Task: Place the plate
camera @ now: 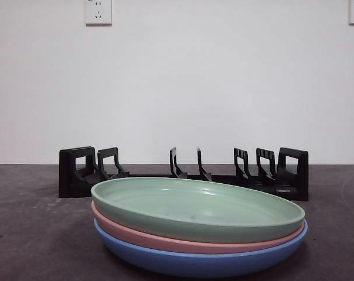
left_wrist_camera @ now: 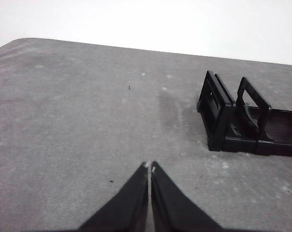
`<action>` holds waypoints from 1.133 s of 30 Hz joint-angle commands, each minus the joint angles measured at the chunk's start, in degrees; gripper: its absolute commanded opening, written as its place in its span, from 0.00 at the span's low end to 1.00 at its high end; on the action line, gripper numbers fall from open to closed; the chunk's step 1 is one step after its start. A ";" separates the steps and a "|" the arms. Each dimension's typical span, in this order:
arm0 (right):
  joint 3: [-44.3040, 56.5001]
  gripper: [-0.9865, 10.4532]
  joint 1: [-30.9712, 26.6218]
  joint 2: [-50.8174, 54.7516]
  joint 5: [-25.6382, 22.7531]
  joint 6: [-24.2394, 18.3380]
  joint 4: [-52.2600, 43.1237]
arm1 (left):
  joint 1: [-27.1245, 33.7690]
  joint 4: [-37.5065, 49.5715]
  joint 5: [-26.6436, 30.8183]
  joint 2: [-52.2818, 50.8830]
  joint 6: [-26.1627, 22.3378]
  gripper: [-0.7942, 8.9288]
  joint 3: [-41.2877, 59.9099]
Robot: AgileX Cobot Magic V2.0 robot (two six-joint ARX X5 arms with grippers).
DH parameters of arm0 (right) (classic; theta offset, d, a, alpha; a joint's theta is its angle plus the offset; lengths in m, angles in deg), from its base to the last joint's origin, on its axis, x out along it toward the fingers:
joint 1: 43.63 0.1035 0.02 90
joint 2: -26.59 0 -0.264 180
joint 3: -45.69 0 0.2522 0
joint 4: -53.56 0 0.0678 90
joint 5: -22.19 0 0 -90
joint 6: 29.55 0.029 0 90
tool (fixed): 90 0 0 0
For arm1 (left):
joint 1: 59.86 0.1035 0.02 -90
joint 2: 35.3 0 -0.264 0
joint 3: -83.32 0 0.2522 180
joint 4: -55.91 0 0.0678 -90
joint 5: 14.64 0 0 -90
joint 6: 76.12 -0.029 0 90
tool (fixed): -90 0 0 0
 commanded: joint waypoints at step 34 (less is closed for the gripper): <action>26.58 0.10 -35.12 17.16 0.35 -21.11 -30.67 | 0.04 -0.39 0.31 -0.07 -0.13 0.09 1.14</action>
